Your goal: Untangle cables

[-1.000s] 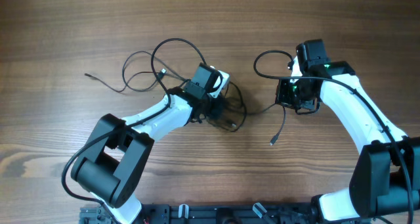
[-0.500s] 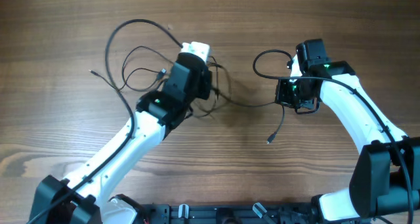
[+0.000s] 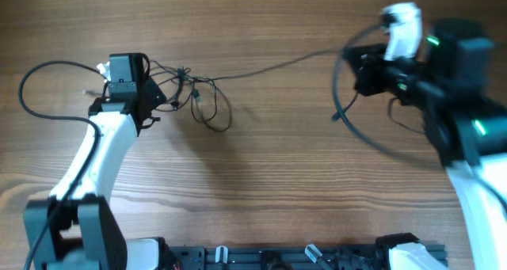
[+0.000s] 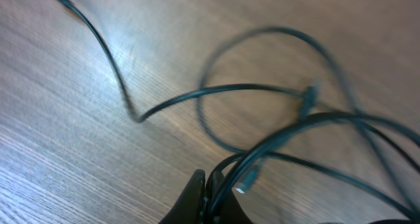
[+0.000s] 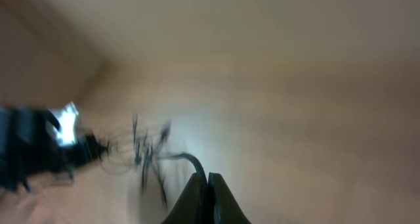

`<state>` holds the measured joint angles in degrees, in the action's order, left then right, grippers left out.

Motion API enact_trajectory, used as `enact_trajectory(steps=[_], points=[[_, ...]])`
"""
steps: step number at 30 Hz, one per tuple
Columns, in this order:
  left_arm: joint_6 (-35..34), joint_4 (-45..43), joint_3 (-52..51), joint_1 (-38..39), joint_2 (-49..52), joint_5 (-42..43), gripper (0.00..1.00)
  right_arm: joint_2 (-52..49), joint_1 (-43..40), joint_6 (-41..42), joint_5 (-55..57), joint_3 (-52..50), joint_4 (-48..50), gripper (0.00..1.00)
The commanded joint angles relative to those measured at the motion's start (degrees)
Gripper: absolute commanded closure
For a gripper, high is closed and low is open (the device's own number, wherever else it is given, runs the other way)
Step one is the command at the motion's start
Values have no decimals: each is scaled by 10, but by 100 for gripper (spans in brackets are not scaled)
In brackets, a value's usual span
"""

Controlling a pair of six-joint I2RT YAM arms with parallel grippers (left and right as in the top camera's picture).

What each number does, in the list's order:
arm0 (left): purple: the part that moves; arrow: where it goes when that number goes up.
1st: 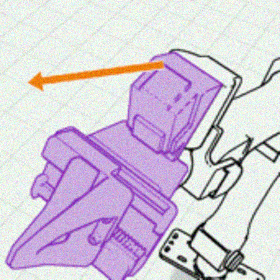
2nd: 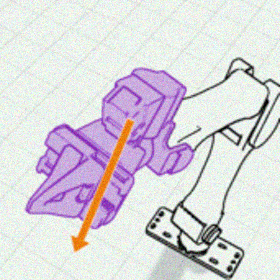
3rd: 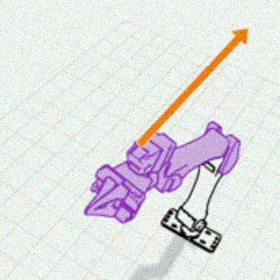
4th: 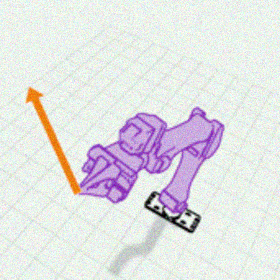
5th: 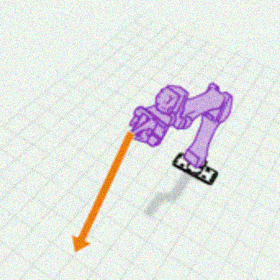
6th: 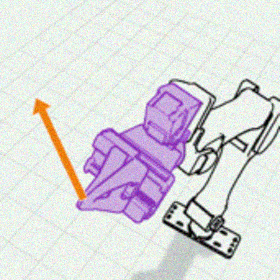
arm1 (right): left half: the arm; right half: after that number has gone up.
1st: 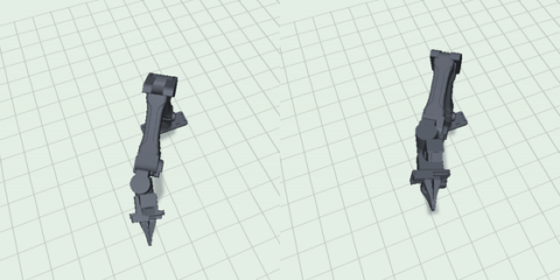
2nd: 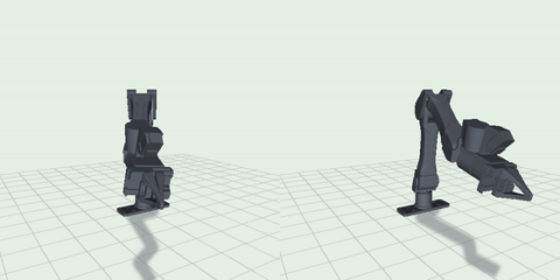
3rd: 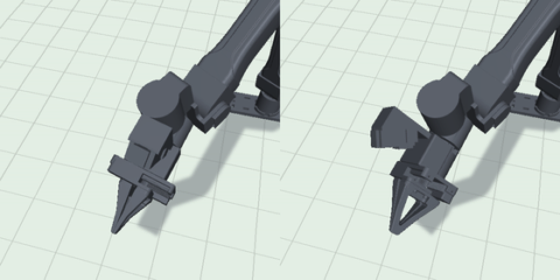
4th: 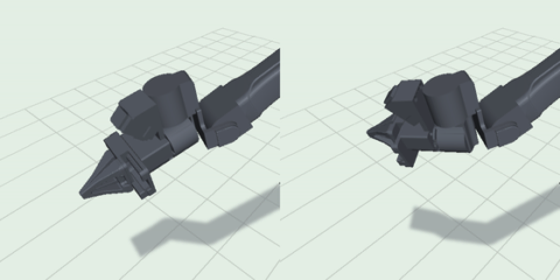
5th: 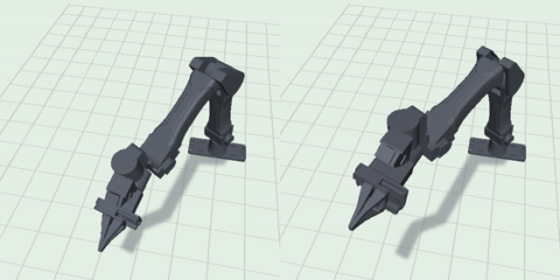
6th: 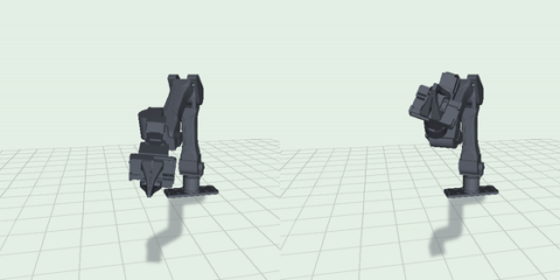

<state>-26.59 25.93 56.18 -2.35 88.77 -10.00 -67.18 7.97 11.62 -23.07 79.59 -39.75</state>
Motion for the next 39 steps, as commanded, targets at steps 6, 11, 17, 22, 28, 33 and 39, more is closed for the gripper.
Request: enact_trajectory(steps=[6,11,17,22,28,33,39], points=[[-9,-22,1,-25,74,18,96,160,-2,19,416,14,177,96],[-9,-17,1,-53,75,-1,96,134,-2,-25,488,14,164,96],[-15,-8,1,-109,78,31,96,45,-2,52,482,14,24,96],[2,-17,1,-91,78,85,96,-95,-2,111,389,14,-110,96],[39,-44,1,-29,78,85,96,-271,-2,106,275,14,-165,96],[39,-45,1,-26,78,85,96,-340,-2,83,230,14,-164,82],[39,-45,1,-26,78,85,96,-382,-1,9,51,13,-127,21]])
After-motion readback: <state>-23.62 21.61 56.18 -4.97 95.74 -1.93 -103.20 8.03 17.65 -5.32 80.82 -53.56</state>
